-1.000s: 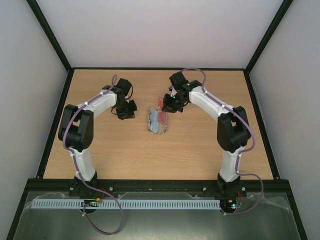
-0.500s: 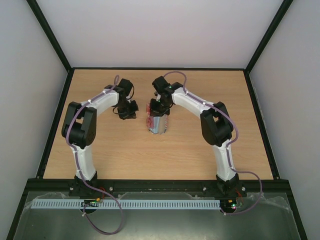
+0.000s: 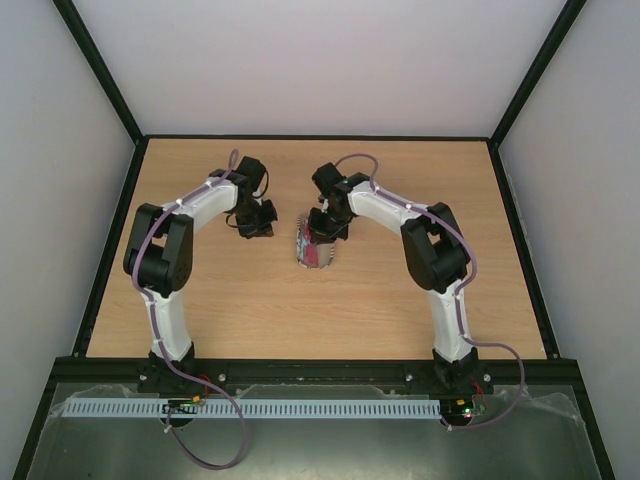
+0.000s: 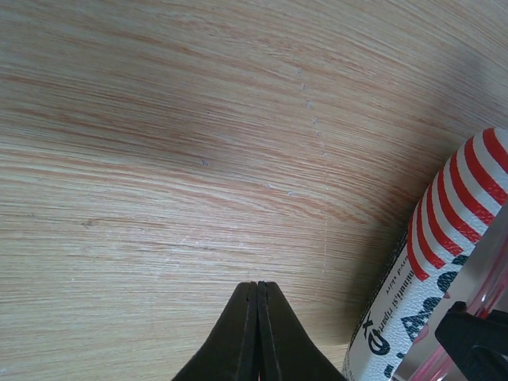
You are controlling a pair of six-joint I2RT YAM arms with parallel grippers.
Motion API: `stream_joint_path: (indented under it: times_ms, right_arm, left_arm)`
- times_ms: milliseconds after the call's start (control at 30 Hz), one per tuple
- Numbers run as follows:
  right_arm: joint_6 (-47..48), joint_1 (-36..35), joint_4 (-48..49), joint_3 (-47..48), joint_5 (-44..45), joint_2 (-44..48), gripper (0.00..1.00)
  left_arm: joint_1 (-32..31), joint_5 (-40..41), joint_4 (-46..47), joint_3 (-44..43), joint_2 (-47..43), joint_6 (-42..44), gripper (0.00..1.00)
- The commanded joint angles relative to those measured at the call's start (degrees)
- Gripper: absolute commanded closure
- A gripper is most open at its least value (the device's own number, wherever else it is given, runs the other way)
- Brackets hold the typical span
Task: Organize the sunglasses
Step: Place the sunglasses in the sunglasses case.
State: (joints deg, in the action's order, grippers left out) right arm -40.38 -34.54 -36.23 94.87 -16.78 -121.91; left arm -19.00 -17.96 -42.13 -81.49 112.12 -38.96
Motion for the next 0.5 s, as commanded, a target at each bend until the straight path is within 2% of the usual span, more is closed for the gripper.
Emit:
stream_joint_path:
  times_ms: [0, 467]
  right_arm:
    - [-0.1, 0.8, -0.6, 0.4, -0.1, 1.6, 0.99]
    - [-0.2, 0.6, -2.4, 7.5, -1.4, -4.0, 0.99]
  left_arm:
    - [-0.5, -0.9, -1.0, -1.7, 1.4, 0.3, 0.98]
    - [-3.1, -1.6, -0.9, -4.1, 4.1, -0.7, 0.98]
